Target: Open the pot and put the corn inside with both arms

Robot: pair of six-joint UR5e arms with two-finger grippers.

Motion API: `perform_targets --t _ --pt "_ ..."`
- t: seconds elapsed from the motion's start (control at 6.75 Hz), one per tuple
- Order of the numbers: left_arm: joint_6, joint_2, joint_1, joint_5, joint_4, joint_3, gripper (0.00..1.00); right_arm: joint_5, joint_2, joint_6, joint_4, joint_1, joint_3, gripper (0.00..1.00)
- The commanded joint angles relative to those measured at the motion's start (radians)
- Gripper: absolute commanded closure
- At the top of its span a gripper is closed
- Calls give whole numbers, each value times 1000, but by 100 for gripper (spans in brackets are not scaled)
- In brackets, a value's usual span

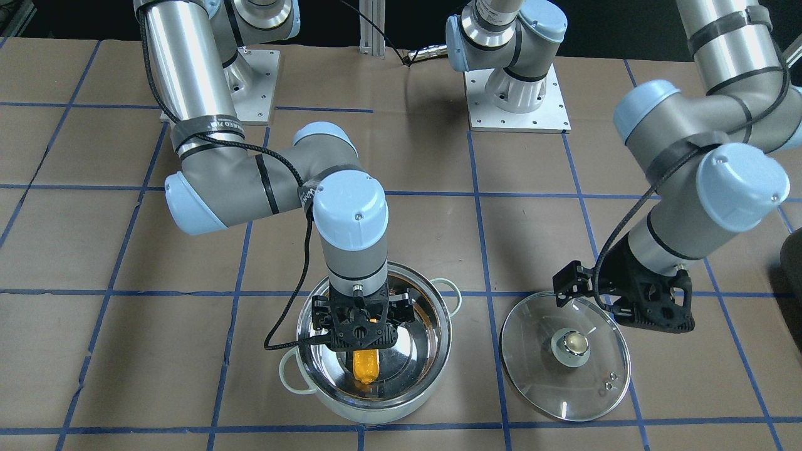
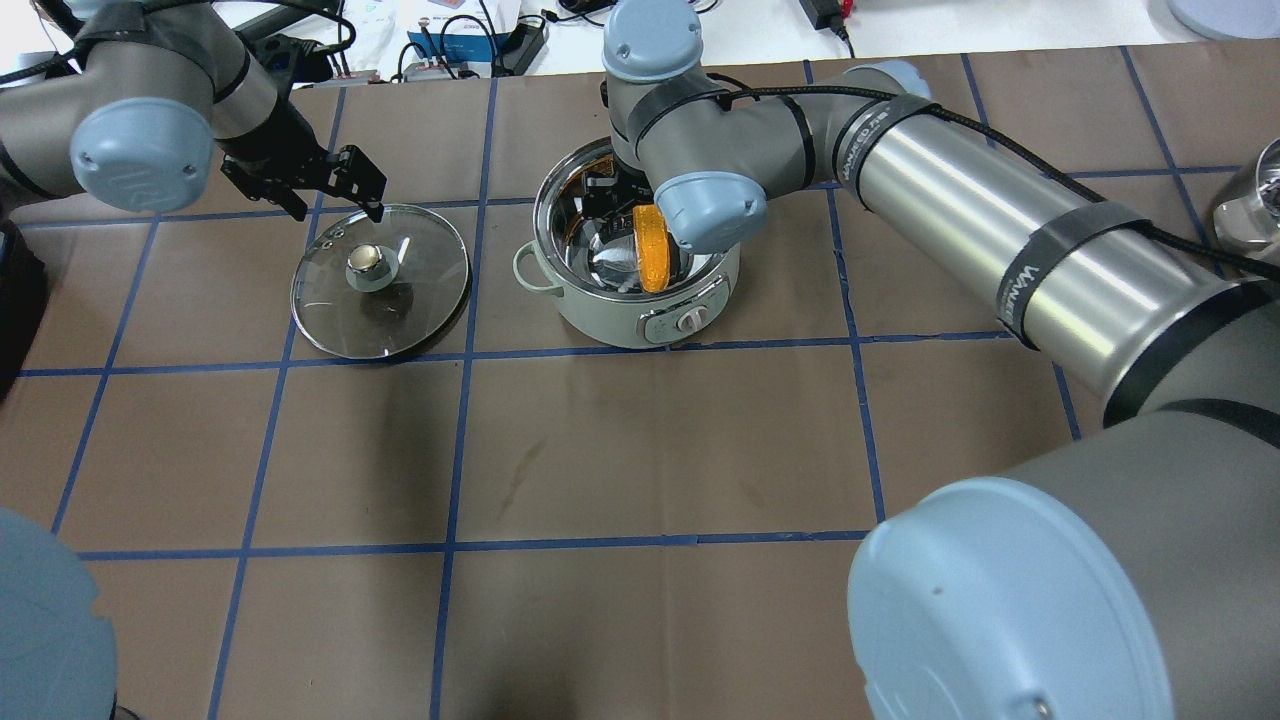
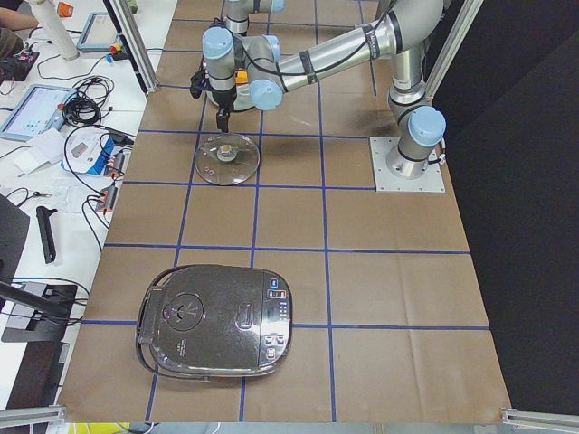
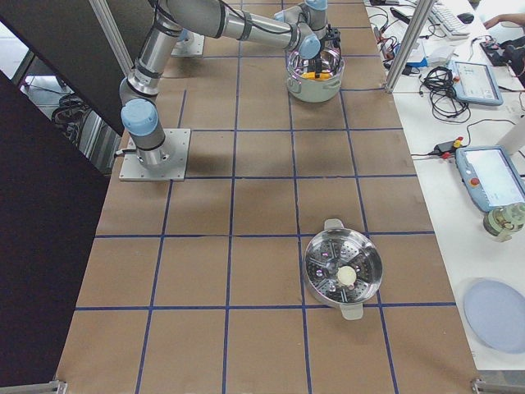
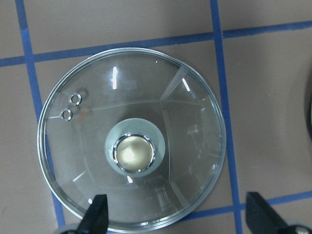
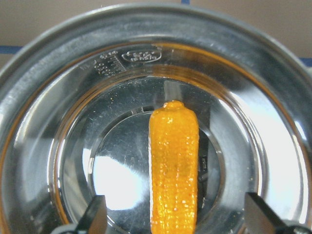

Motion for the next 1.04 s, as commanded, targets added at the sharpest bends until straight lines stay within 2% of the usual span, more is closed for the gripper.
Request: perform_targets --t 0.0,0.15,0.44,0.59,0.89 --pt "-44 120 -19 12 -229 67 0 -2 -154 -3 155 -32 -2 0" --pt "-47 142 -49 14 -279 95 0 4 -253 -16 278 -81 -2 0" --pt "-118 132 -111 3 -273 98 0 14 -401 -66 522 -208 11 0" --pt "-128 139 -116 11 -276 95 0 14 -461 -90 611 -271 22 0" --pt "-128 141 -117 9 -279 90 0 8 -499 -168 699 -295 42 2"
